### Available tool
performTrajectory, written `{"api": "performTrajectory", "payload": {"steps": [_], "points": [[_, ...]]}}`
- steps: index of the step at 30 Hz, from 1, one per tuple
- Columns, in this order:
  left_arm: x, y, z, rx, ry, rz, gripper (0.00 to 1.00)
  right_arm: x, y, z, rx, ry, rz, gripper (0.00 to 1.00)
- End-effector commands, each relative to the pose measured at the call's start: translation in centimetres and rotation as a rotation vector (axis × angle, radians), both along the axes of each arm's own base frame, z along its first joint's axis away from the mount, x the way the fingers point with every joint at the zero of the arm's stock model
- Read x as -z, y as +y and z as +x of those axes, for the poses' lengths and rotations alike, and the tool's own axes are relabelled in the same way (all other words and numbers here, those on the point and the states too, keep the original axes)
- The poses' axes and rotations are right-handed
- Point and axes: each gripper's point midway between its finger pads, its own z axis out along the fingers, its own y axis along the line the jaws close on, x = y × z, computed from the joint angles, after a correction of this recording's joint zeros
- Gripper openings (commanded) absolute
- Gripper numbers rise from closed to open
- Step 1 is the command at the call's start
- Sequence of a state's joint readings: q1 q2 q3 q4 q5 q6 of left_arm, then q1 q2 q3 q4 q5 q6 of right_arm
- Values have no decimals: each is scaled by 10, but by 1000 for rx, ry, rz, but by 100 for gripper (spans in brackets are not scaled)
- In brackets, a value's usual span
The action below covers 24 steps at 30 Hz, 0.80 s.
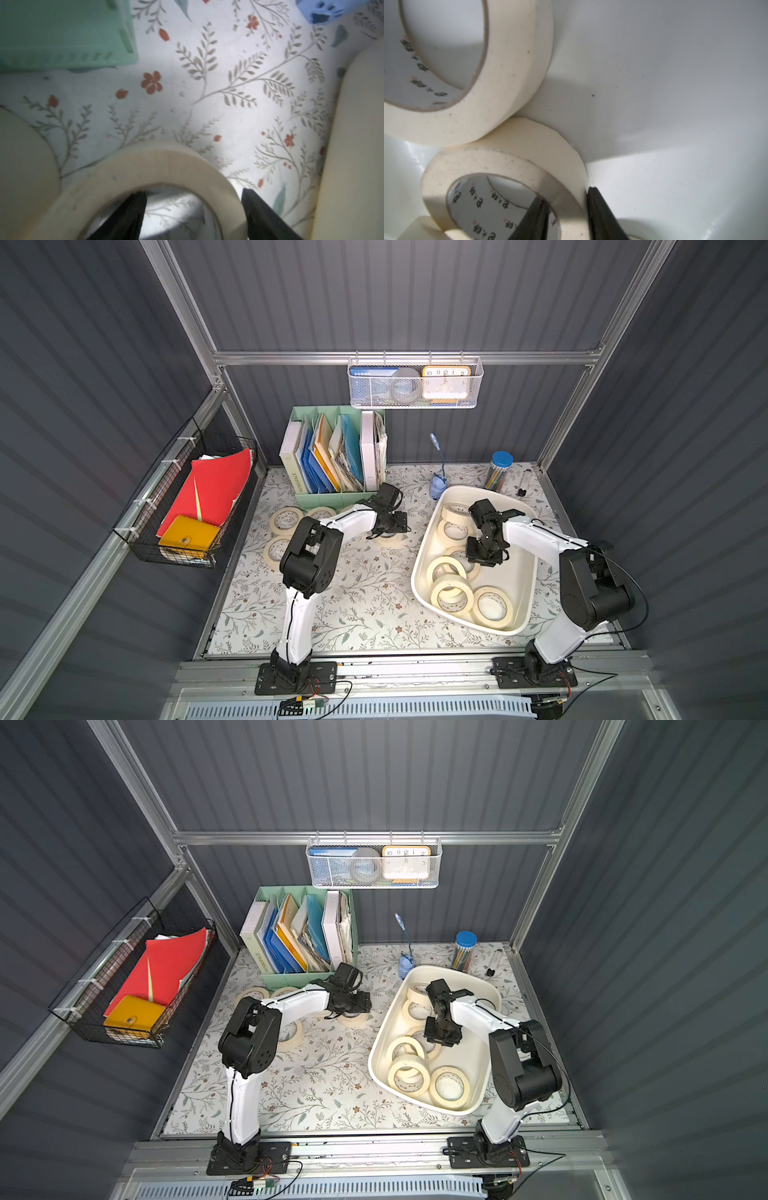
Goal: Take out the art tape in the storage box
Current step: Adjust the art tape at the center of the board.
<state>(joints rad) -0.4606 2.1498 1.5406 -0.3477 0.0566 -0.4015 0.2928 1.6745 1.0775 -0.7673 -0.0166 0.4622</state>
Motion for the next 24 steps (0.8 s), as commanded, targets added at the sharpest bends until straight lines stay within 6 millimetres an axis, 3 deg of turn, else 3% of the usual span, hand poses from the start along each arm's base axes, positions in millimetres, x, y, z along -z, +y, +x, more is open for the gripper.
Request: {"api": "performTrajectory", "payload": {"steps": [1, 11, 20, 24], "points": [[28, 23, -4, 24, 69, 95, 78, -11, -4, 4, 16, -41, -17, 28], [5, 4, 32, 82, -36, 38, 78, -27, -10, -1, 28, -78, -32, 1], [-7, 4, 49, 109, -79, 91, 80, -63, -14, -14, 16, -124, -16, 0], [-20, 10, 46, 118, -108, 113, 89, -82, -17, -21, 4, -146, -25, 0]]}}
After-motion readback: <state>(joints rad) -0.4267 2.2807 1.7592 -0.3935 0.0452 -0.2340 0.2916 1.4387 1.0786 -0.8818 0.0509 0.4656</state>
